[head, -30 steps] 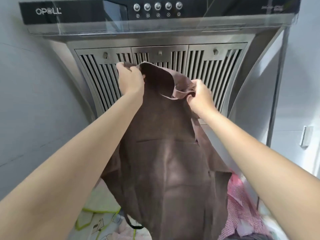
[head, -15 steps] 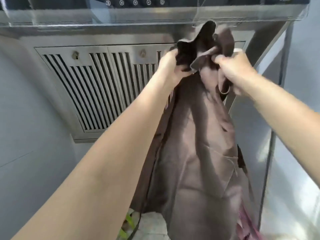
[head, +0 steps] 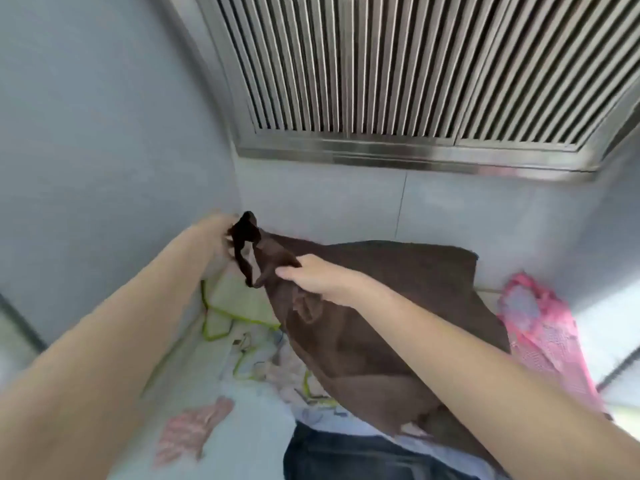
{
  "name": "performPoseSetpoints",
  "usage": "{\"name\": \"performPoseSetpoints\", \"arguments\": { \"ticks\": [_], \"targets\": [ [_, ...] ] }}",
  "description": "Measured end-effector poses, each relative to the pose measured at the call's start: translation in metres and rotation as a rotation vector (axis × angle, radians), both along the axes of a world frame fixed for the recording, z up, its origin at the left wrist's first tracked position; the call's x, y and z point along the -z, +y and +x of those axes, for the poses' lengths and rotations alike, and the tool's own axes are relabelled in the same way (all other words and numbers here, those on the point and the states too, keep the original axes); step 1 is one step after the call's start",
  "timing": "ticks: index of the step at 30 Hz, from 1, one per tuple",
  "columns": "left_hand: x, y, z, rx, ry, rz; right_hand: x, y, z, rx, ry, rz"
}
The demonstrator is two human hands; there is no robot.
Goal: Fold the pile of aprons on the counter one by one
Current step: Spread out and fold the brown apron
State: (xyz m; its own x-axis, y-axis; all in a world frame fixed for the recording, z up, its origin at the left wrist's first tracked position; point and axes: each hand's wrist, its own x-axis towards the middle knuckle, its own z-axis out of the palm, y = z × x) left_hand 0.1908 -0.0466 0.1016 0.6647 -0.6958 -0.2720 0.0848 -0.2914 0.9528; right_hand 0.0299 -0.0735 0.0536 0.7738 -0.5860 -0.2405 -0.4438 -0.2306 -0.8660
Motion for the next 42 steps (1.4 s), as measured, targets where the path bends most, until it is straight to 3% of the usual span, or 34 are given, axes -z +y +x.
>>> {"name": "performPoseSetpoints", "arguments": {
  "ticks": [2, 5, 9, 12, 15, 18, 20, 24, 27, 29, 31, 33, 35, 36, 38, 40, 42],
  "targets": [
    [0.05, 0.016, 0.012, 0.044, -0.246, 0.203, 0.049, 0.014, 0.009, -0.158, 0.18, 0.134],
    [0.102, 0.036, -0.012, 0.186, -0.538, 0.22, 0.094, 0.016, -0.003, -0.268, 0.421, -0.024],
    [0.193, 0.067, -0.078, 0.938, -0.68, 0.304, 0.12, 0.006, -0.052, -0.288, 0.642, -0.361],
    [0.253, 0.089, -0.114, 1.355, -0.939, 0.481, 0.141, 0.007, -0.102, -0.347, 0.856, -0.313],
    [0.281, 0.099, -0.119, 1.454, -1.206, 0.551, 0.166, 0.013, -0.142, -0.346, 0.991, -0.198],
    [0.292, 0.096, -0.112, 1.349, -1.4, 0.43, 0.185, 0.029, -0.158, -0.373, 1.012, -0.199],
    [0.29, 0.088, -0.108, 1.26, -1.318, 0.352, 0.192, 0.039, -0.158, -0.393, 1.048, -0.203],
    [0.266, 0.074, -0.094, 0.965, -0.902, 0.219, 0.188, 0.047, -0.151, -0.403, 1.13, -0.25],
    [0.247, 0.066, -0.073, 0.832, -0.827, 0.157, 0.176, 0.038, -0.154, -0.139, 0.94, -0.474],
    [0.238, 0.064, -0.061, 0.771, -0.792, 0.148, 0.155, 0.023, -0.159, 0.027, 0.808, -0.516],
    [0.238, 0.067, -0.053, 0.79, -0.693, 0.215, 0.127, 0.005, -0.167, 0.129, 0.646, -0.405],
    [0.24, 0.075, -0.05, 0.876, -0.534, 0.345, 0.096, -0.01, -0.172, 0.125, 0.553, -0.113],
    [0.243, 0.083, -0.05, 0.958, -0.399, 0.516, 0.075, -0.018, -0.172, 0.041, 0.632, 0.145],
    [0.244, 0.085, -0.049, 0.962, -0.363, 0.57, 0.073, -0.024, -0.169, 0.011, 0.697, 0.142],
    [0.247, 0.086, -0.044, 0.862, -0.262, 0.613, 0.088, -0.037, -0.155, 0.019, 0.798, -0.151],
    [0.252, 0.086, -0.039, 0.762, -0.105, 0.536, 0.119, -0.043, -0.145, 0.108, 0.838, -0.454],
    [0.25, 0.087, -0.044, 0.824, -0.108, 0.523, 0.149, -0.038, -0.138, 0.147, 0.9, -0.526]
  ]
}}
